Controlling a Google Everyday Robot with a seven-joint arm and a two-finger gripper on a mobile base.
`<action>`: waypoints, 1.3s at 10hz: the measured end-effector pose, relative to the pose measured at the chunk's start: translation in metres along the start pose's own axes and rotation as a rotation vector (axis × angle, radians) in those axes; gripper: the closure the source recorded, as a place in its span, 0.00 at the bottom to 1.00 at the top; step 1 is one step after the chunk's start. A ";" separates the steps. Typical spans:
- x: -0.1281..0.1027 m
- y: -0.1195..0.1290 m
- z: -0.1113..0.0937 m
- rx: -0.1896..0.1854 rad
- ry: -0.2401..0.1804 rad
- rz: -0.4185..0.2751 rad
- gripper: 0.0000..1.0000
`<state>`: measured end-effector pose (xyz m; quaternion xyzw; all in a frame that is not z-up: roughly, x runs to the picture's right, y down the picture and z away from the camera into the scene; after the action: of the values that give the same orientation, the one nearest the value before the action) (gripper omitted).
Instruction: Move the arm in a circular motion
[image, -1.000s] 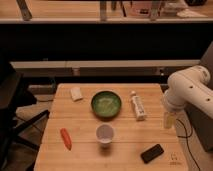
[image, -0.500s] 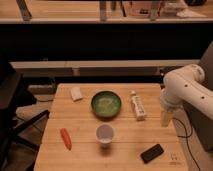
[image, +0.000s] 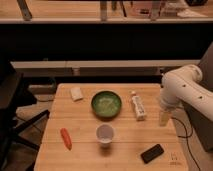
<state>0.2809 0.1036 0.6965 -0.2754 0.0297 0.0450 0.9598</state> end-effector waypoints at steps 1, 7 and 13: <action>0.002 0.000 0.000 0.001 0.000 0.004 0.20; 0.001 -0.002 0.003 0.006 -0.001 0.032 0.20; 0.004 -0.001 0.007 0.010 -0.005 0.066 0.20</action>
<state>0.2850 0.1068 0.7022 -0.2696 0.0365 0.0774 0.9592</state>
